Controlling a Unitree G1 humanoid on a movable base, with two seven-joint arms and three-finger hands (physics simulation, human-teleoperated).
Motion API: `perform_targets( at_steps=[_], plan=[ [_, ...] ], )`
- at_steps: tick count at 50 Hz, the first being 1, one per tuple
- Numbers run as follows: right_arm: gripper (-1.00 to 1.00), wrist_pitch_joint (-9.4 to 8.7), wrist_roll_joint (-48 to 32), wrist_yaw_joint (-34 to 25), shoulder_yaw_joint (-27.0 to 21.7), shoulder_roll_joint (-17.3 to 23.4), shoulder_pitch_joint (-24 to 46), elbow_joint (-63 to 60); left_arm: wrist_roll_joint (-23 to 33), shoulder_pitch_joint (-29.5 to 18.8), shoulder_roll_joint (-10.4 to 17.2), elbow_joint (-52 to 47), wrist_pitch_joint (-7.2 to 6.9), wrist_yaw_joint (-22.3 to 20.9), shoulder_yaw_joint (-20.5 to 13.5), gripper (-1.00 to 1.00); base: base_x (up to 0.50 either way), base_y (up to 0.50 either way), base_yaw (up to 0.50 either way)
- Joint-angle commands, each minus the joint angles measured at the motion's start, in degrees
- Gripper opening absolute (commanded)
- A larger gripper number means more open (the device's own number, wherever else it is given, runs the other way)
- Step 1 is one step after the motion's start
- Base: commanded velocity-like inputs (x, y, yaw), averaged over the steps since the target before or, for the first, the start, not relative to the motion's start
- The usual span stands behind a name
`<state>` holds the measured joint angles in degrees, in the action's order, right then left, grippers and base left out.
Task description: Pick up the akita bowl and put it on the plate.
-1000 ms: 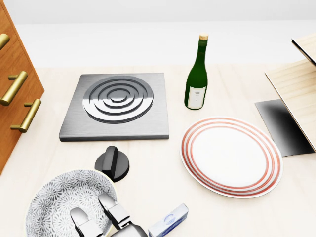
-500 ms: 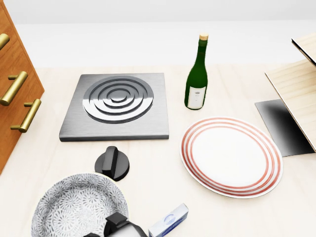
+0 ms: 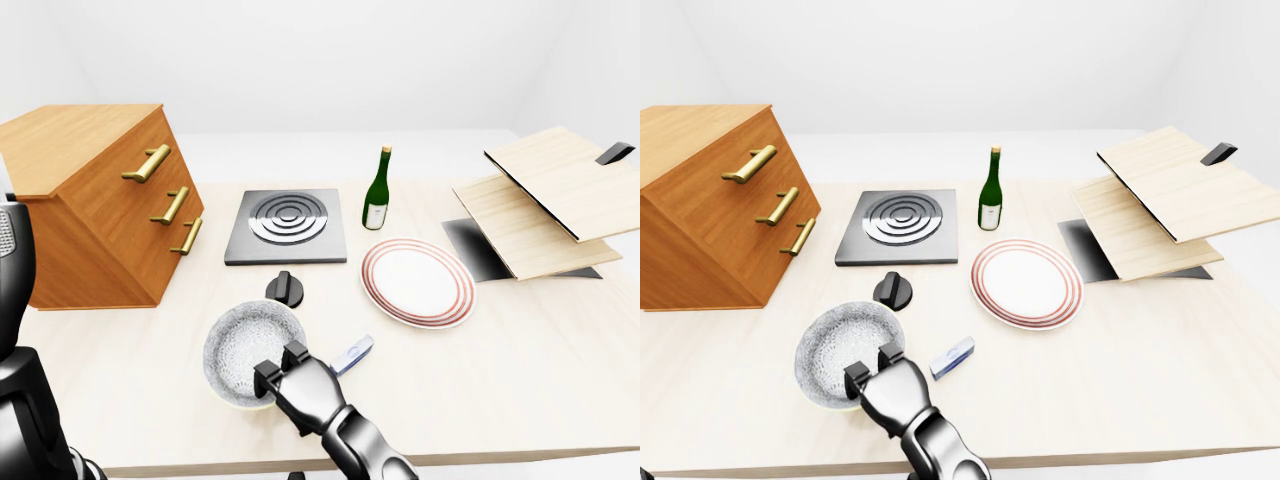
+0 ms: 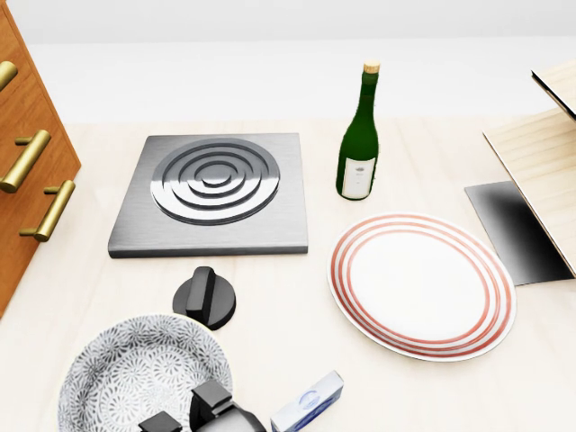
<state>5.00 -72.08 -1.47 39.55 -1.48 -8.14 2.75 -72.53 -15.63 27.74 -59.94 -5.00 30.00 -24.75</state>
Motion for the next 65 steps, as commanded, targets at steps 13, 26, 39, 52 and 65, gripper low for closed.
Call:
perform_targets(
  at_steps=[13, 26, 39, 52, 65],
  plan=[
    [-0.95, 0.00, -1.2, -19.5, -4.4, 0.6, 2.2, -10.4, 0.2, 0.0, 0.1, -0.1, 0.00, 0.0, 0.5, 1.00, 0.00, 0.00, 0.00],
    [-0.95, 0.00, -1.4, -28.6, -7.1, -2.0, 6.0, -18.9, 0.7, 0.2, 0.4, -0.1, 0.00, 0.0, 1.0, 1.00, 0.00, 0.00, 0.00],
    [-0.95, 0.00, -1.5, -38.5, -9.5, -7.7, 13.4, -31.2, 1.2, 0.5, 0.2, -0.1, 0.00, 0.0, 1.2, 1.00, 0.00, 0.00, 0.00],
    [-0.95, -0.88, -4.4, -38.5, -13.6, -16.2, 26.9, -39.7, 1.2, 0.4, -0.2, -0.1, 0.00, 0.0, 1.0, 1.00, 0.00, 0.00, 0.00],
    [-0.95, 0.00, -3.2, -38.5, -18.8, -13.3, 29.5, -38.1, 0.1, 0.6, 0.9, -0.1, 0.00, 0.0, 1.6, 1.00, 0.00, 0.00, 0.00]
  ],
)
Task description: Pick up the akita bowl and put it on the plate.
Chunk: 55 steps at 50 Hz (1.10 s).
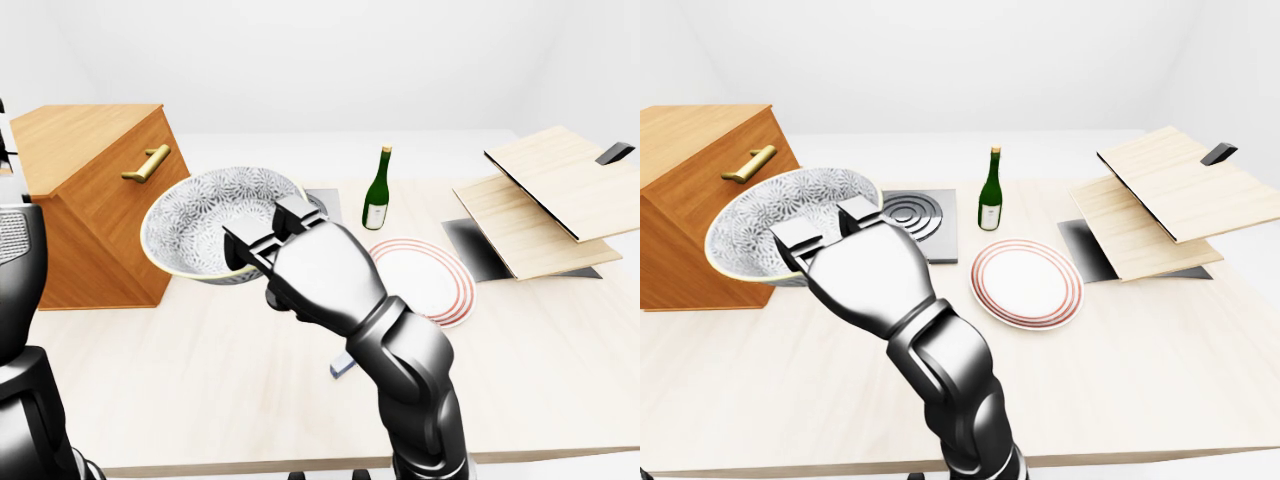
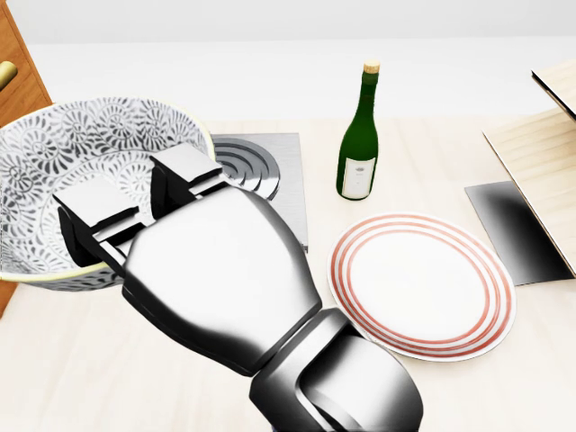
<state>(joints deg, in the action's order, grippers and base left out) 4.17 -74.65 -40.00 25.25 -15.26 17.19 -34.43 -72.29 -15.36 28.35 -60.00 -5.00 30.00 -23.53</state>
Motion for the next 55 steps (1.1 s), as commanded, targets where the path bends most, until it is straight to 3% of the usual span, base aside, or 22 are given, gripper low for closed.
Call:
perform_targets(
  at_steps=[1, 15, 27, 36, 45, 55],
  plan=[
    [-0.96, 0.83, 0.7, 0.0, -6.0, 1.7, 4.4, 0.1, -0.6, 0.1, 0.5, 0.0, 0.00, 0.0, 0.2, 1.00, 0.00, 0.00, 0.00],
    [-0.98, 0.83, 5.4, 0.0, -16.6, 14.8, 3.9, 13.2, 0.2, 0.3, -0.2, 0.0, 0.00, 0.0, 0.1, 1.00, 0.00, 0.00, 0.00],
    [-0.98, 0.83, 5.6, 1.9, -22.1, 21.3, 4.0, 11.9, -0.3, 0.3, 0.8, 0.0, 0.00, 0.0, 0.6, 1.00, 0.00, 0.00, 0.00],
    [-0.98, 0.83, 8.1, 2.9, -25.5, 22.7, 3.7, 11.0, 1.0, 0.9, 0.1, 0.0, 0.00, 0.0, 0.7, 1.00, 0.00, 0.00, 0.00],
    [-0.98, 0.83, 10.4, 2.5, -26.3, 23.5, 4.0, 9.4, -0.5, 0.5, 1.2, 0.0, 0.00, 0.0, 0.6, 1.00, 0.00, 0.00, 0.00],
    [-0.98, 0.83, 11.2, 8.9, -29.4, 25.8, 2.0, 10.3, 0.7, 1.1, 0.8, 0.0, 0.00, 0.0, 1.0, 1.00, 0.00, 0.00, 0.00]
  ],
)
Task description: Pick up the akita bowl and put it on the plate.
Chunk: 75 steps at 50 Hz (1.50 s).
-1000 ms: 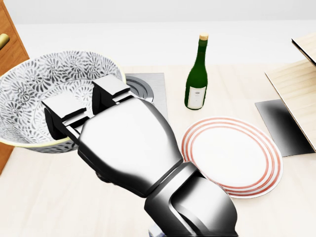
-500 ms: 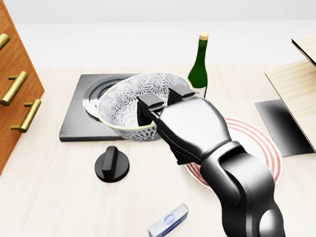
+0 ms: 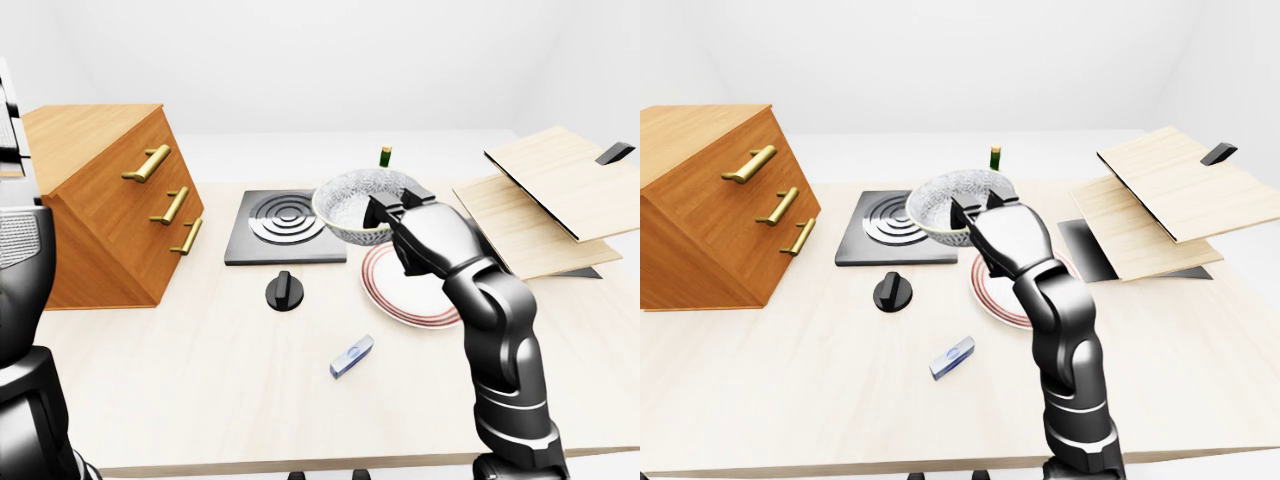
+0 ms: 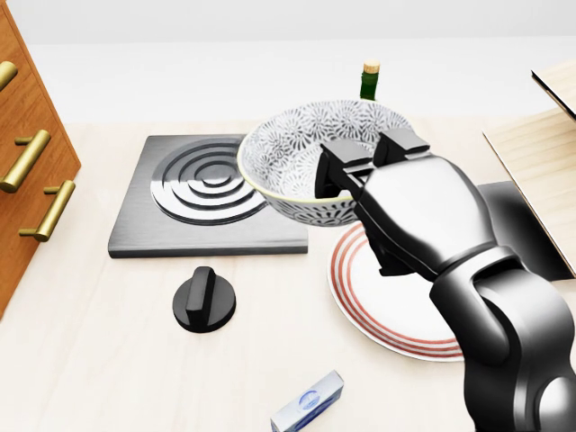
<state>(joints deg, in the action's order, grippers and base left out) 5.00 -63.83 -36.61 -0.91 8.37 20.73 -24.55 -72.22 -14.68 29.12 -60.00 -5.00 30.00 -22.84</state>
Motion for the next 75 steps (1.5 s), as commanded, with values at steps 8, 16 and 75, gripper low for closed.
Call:
perform_targets(
  at_steps=[8, 16, 75],
  plan=[
    [-0.98, 0.00, 1.6, 10.4, -4.9, 3.2, -3.5, 2.2, -0.8, 0.0, 0.7, 0.0, 0.00, 0.0, 0.3, 1.00, 0.00, 0.00, 0.00],
    [-0.98, 0.00, 2.1, 15.9, -6.3, 4.3, -6.8, 6.1, 0.3, 0.3, 0.1, 0.0, 0.00, 0.0, 0.5, 1.00, 0.00, 0.00, 0.00],
    [-0.96, 0.00, 12.9, 17.8, -16.5, 8.3, -14.2, 7.0, 1.5, 1.2, 0.1, 0.0, 0.00, 0.0, 1.5, 1.00, 0.00, 0.00, 0.00]
  ],
)
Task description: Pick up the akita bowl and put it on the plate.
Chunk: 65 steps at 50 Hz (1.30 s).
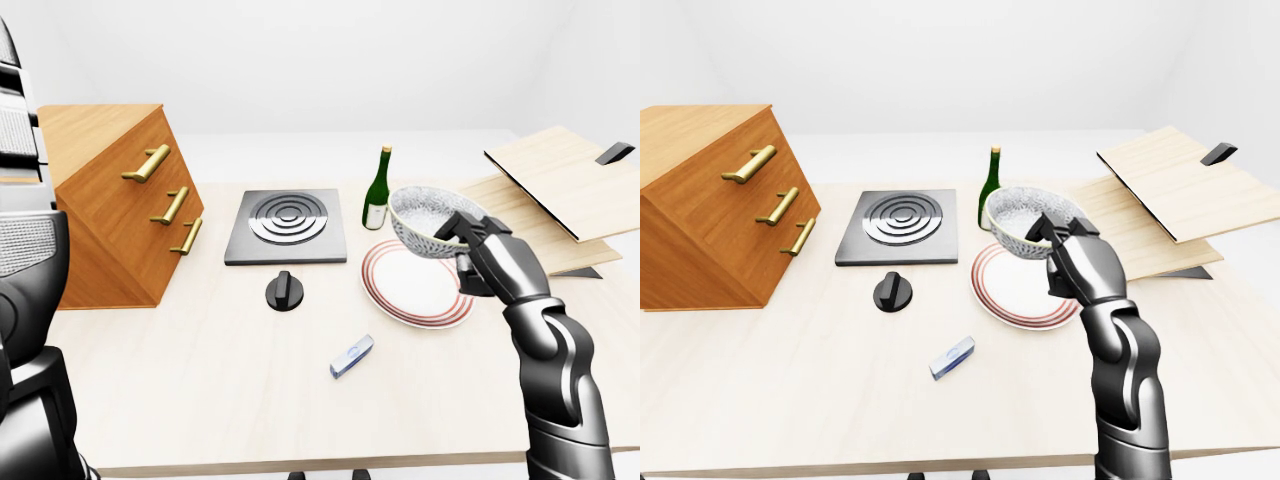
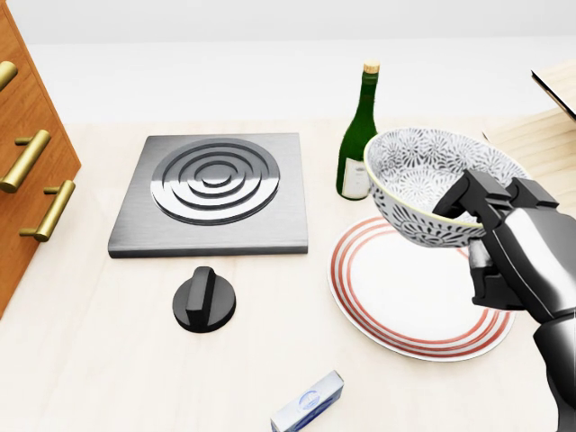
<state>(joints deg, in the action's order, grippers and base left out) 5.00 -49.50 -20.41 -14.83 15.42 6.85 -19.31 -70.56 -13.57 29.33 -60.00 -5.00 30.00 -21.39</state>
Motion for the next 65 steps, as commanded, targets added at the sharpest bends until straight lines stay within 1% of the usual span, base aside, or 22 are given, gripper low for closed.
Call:
perform_targets(
  at_steps=[1, 6, 11, 13, 16, 17, 18, 19, 38, 40, 43, 44, 45, 46, 47, 49, 52, 58, 59, 60, 61, 65],
  plan=[
    [-0.96, 0.00, -1.3, 1.8, -2.6, 1.5, -0.2, 2.1, 0.3, 0.2, -0.3, 0.0, 0.00, 0.0, 0.2, 1.00, 0.00, 0.00, 0.00],
    [-0.96, 0.00, -1.6, 3.4, -2.8, 2.0, 0.3, 4.3, -0.8, -0.2, 0.0, 0.0, 0.00, 0.0, -0.1, 1.00, 0.00, 0.00, 0.00],
    [-0.96, 0.00, -2.4, 3.7, -3.0, 2.6, 0.8, 3.7, 0.8, 0.0, -0.9, 0.0, 0.00, 0.0, -0.1, 1.00, 0.00, 0.00, 0.00],
    [-0.96, 0.00, -2.2, 3.9, -3.1, 2.6, 0.9, 3.6, -0.7, -0.6, -0.7, 0.0, 0.00, 0.0, -0.9, 1.00, 0.00, 0.00, 0.00],
    [-0.96, 0.00, -1.6, 3.2, -3.1, 2.7, 1.3, 3.2, -0.6, -0.5, -0.6, 0.0, 0.00, 0.0, -0.8, 1.00, 0.00, 0.00, 0.00],
    [-0.97, 0.00, -2.6, 4.2, -3.1, 2.8, 1.5, 2.8, 0.4, -0.4, -1.2, 0.0, 0.00, 0.0, -0.3, 1.00, 0.00, 0.00, 0.00],
    [-0.98, 0.00, -3.4, 5.9, -2.9, 2.8, 1.6, 3.5, -1.0, -0.7, -0.5, 0.0, 0.00, 0.0, -0.6, 1.00, 0.00, 0.00, 0.00],
    [-0.98, 0.00, -3.4, 6.1, -2.8, 2.9, 1.6, 3.5, -1.4, -0.7, -0.2, 0.0, 0.00, 0.0, -0.6, 1.00, 0.00, 0.00, 0.00],
    [-0.99, 0.00, -3.4, 6.1, -2.8, 2.9, 1.6, 3.5, -1.6, -0.6, 0.2, 0.0, 0.00, 0.0, -0.4, 1.00, 0.00, 0.00, 0.00],
    [-0.98, 0.00, -3.4, 6.1, -2.8, 2.9, 1.6, 3.5, -1.6, -0.6, 0.2, 0.0, 0.00, 0.0, -0.4, 1.00, 0.00, 0.00, 0.00],
    [-0.89, 0.00, -3.4, 6.1, -2.8, 2.9, 1.6, 3.5, -1.6, -0.6, 0.2, 0.0, 0.00, 0.0, -0.4, 1.00, 0.00, 0.00, 0.00],
    [-0.90, 0.00, -2.7, 5.5, -2.4, 3.0, 1.1, 3.9, -0.9, -0.6, 0.5, 0.0, 0.00, 0.0, -0.2, 1.00, 0.00, 0.00, 0.00],
    [-0.93, 0.00, -3.8, 7.1, -2.4, 3.3, 1.2, 4.5, 1.1, -0.2, 0.4, 0.0, 0.00, 0.0, 0.4, 1.00, 0.00, 0.00, 0.00],
    [-0.92, 0.00, -4.6, 7.7, -2.3, 3.4, 1.6, 5.4, 2.1, 0.1, -0.5, 0.0, 0.00, 0.0, 0.6, 1.00, 0.00, 0.00, 0.00],
    [-0.93, 0.00, -5.7, 8.2, -2.0, 3.7, 1.6, 6.3, 2.6, 0.1, -0.6, 0.0, 0.00, 0.0, 0.4, 1.00, 0.00, 0.00, 0.00],
    [-0.96, 0.00, -7.3, 11.9, -1.9, 4.2, 3.6, 9.6, 1.3, -0.2, -0.6, 0.0, 0.00, 0.0, -0.1, 1.00, 0.00, 0.00, 0.00],
    [-0.98, 0.00, -7.8, 12.2, -1.0, 4.7, 4.7, 11.1, 0.1, -0.5, -0.6, 0.0, 0.00, 0.0, -0.6, 1.00, 0.00, 0.00, 0.00],
    [-0.98, 0.00, -11.0, 16.7, 1.9, 4.9, 7.9, 17.1, 1.0, -0.4, -1.7, 0.0, 0.00, 0.0, -0.6, 1.00, 0.00, 0.00, 0.00],
    [-0.98, 0.00, -12.0, 17.6, 2.3, 5.2, 8.2, 18.2, 1.0, -0.5, -1.7, 0.0, 0.00, 0.0, -0.7, 1.00, 0.00, 0.00, 0.00],
    [-0.98, 0.00, -13.0, 18.9, 2.8, 5.6, 8.6, 19.1, -0.4, -1.0, -1.0, 0.0, 0.00, 0.0, -1.0, 1.00, 0.00, 0.00, 0.00],
    [-0.98, 0.00, -12.7, 20.7, 2.8, 5.4, 9.8, 20.7, -0.1, -0.7, -1.0, 0.0, 0.00, 0.0, -0.8, 1.00, 0.00, 0.00, 0.00],
    [-0.98, 0.00, -13.1, 22.5, 3.5, 6.1, 11.9, 23.4, 0.4, -0.7, -1.3, 0.0, 0.00, 0.0, -0.7, 1.00, 0.00, 0.00, 0.00]
  ],
)
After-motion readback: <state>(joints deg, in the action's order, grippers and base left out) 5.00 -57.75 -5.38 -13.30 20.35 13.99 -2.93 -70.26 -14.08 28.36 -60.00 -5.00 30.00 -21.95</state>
